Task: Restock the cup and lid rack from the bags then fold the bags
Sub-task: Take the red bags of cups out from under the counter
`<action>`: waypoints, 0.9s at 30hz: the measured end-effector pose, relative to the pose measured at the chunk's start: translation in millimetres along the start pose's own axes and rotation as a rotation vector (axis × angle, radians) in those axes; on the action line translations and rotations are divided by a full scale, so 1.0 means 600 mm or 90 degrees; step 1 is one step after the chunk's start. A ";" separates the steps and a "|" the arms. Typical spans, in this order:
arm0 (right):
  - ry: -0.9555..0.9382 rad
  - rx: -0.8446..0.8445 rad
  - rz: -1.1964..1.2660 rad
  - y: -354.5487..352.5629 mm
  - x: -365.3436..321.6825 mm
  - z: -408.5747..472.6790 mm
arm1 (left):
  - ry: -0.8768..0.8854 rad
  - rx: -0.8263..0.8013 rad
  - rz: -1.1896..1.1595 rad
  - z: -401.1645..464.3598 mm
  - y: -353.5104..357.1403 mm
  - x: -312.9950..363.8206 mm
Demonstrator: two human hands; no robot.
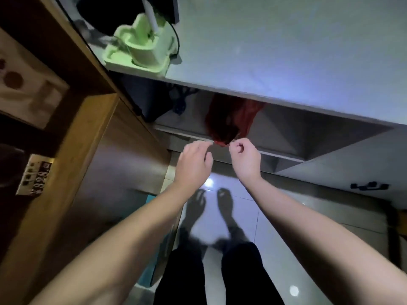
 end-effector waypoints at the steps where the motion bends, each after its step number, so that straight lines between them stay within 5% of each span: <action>1: -0.002 0.041 0.002 0.022 0.029 0.017 | 0.013 0.013 -0.011 0.016 0.029 -0.019; 8: 0.022 0.154 -0.024 0.126 0.188 0.150 | 0.101 0.085 -0.004 0.123 0.213 -0.126; 13: -0.058 0.185 0.114 0.146 0.211 0.264 | 0.110 0.161 0.051 0.205 0.295 -0.149; 21: -0.089 0.238 -0.026 0.161 0.201 0.328 | 0.043 0.131 0.053 0.261 0.310 -0.151; 27: -0.104 0.225 0.049 0.115 0.159 0.233 | 0.097 0.125 0.029 0.197 0.265 -0.116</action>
Point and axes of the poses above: each hand's wrist, its own z-axis towards the middle knuckle, its own y-axis out of the palm, x = y × z, the point moved 3 cm from there along z, towards the middle knuckle, and after that the axes turned 6 degrees about -y, right-handed, at the moved point
